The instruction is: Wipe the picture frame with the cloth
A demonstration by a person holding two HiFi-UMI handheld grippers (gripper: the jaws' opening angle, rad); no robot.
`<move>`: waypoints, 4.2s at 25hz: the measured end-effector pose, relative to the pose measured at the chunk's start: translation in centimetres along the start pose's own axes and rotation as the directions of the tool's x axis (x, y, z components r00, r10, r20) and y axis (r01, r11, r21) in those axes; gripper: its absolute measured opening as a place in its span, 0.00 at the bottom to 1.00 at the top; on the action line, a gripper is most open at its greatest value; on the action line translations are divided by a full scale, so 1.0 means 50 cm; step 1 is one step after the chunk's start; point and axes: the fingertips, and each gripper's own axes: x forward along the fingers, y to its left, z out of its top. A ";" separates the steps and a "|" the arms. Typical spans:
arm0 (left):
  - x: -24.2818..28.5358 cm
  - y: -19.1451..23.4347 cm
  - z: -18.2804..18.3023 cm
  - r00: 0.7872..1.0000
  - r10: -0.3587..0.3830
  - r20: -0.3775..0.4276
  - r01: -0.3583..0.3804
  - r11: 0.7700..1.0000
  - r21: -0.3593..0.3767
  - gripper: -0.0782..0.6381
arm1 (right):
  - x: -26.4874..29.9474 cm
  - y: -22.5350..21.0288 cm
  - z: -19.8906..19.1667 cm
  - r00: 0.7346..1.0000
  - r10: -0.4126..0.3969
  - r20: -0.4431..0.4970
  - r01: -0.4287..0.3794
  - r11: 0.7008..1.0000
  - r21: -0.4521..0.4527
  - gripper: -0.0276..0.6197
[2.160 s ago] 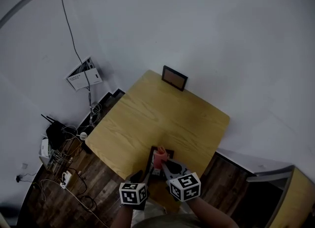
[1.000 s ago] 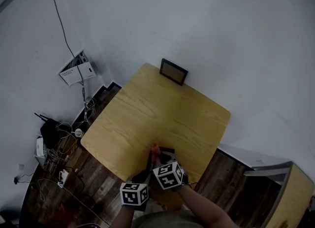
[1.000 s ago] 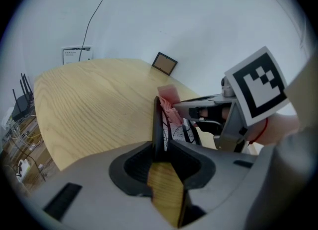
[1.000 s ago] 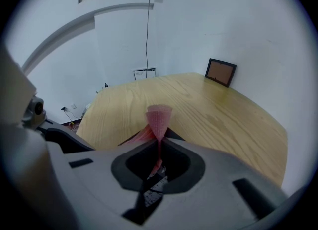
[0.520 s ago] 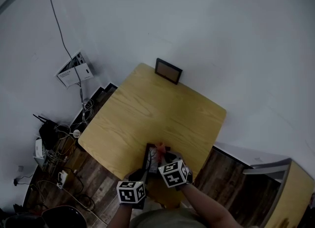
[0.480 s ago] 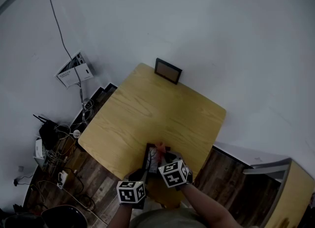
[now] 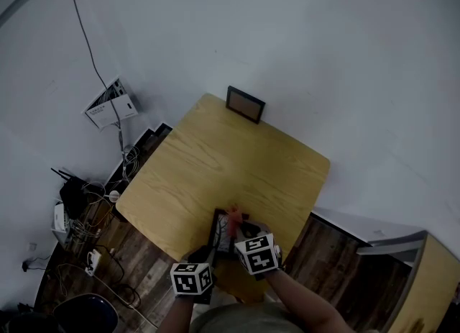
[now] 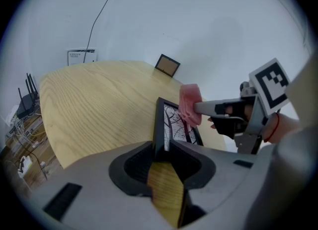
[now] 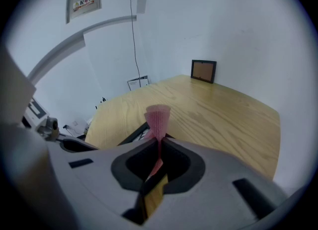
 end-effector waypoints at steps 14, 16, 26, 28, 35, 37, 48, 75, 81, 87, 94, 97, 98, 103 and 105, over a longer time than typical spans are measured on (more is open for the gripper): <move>0.001 -0.002 0.003 1.000 -0.001 0.000 0.001 1.000 -0.006 0.25 | -0.007 0.136 0.006 0.983 0.184 0.016 -0.184 0.983 -0.013 0.07; 0.002 -0.001 0.003 1.000 -0.002 0.000 0.002 1.000 -0.007 0.25 | 0.003 0.150 -0.007 0.981 0.196 -0.002 -0.196 0.980 -0.024 0.07; 0.000 0.001 0.000 1.000 0.000 0.000 0.000 1.000 -0.003 0.25 | 0.027 0.164 -0.060 0.974 0.199 -0.106 -0.207 0.976 -0.066 0.07; 0.000 0.002 -0.001 1.000 0.001 0.002 -0.001 1.000 -0.004 0.25 | 0.027 0.164 -0.062 0.975 0.192 -0.112 -0.201 0.977 -0.078 0.07; 0.000 0.003 0.000 1.000 0.008 0.009 -0.008 1.000 -0.013 0.25 | 0.013 0.141 -0.077 0.978 0.160 -0.130 -0.174 0.979 -0.104 0.07; -0.001 0.003 0.000 1.000 0.011 0.012 -0.011 1.000 -0.015 0.25 | 0.006 0.130 -0.084 0.980 0.151 -0.132 -0.165 0.981 -0.105 0.07; -0.001 0.004 0.001 0.999 0.037 0.037 -0.037 0.999 -0.015 0.25 | -0.027 0.085 -0.109 0.986 0.112 -0.124 -0.125 0.987 -0.103 0.07; -0.251 -0.086 0.047 0.898 0.132 0.420 -0.078 0.987 -0.143 0.11 | -0.304 0.155 -0.029 0.930 0.268 0.252 -0.237 0.960 -0.147 0.07; -0.315 -0.142 0.017 0.901 0.050 0.430 -0.033 0.998 -0.049 0.11 | -0.391 0.173 -0.029 0.917 0.168 0.361 -0.138 0.985 -0.107 0.07; -0.397 -0.183 -0.046 0.906 0.003 0.423 -0.008 1.000 0.010 0.11 | -0.486 0.228 -0.073 0.899 0.110 0.424 -0.106 0.994 -0.035 0.07; -0.491 -0.209 -0.117 0.896 -0.046 0.442 0.031 0.999 0.042 0.11 | -0.585 0.300 -0.133 0.878 0.087 0.471 -0.075 0.996 -0.043 0.07; -0.528 -0.213 -0.147 0.891 -0.051 0.452 0.034 0.998 0.044 0.11 | -0.621 0.324 -0.154 0.872 0.082 0.483 -0.075 0.997 -0.033 0.07; -0.539 -0.214 -0.155 0.889 -0.049 0.456 0.031 0.998 0.046 0.11 | -0.631 0.331 -0.159 0.872 0.080 0.483 -0.071 0.997 -0.037 0.07; -0.579 -0.212 -0.186 0.874 -0.044 0.485 0.027 0.999 0.043 0.11 | -0.659 0.359 -0.173 0.863 0.089 0.497 -0.069 0.996 -0.059 0.07; -0.588 -0.211 -0.198 0.873 -0.041 0.487 0.020 0.999 0.048 0.11 | -0.662 0.367 -0.177 0.869 0.089 0.486 -0.072 0.996 -0.054 0.07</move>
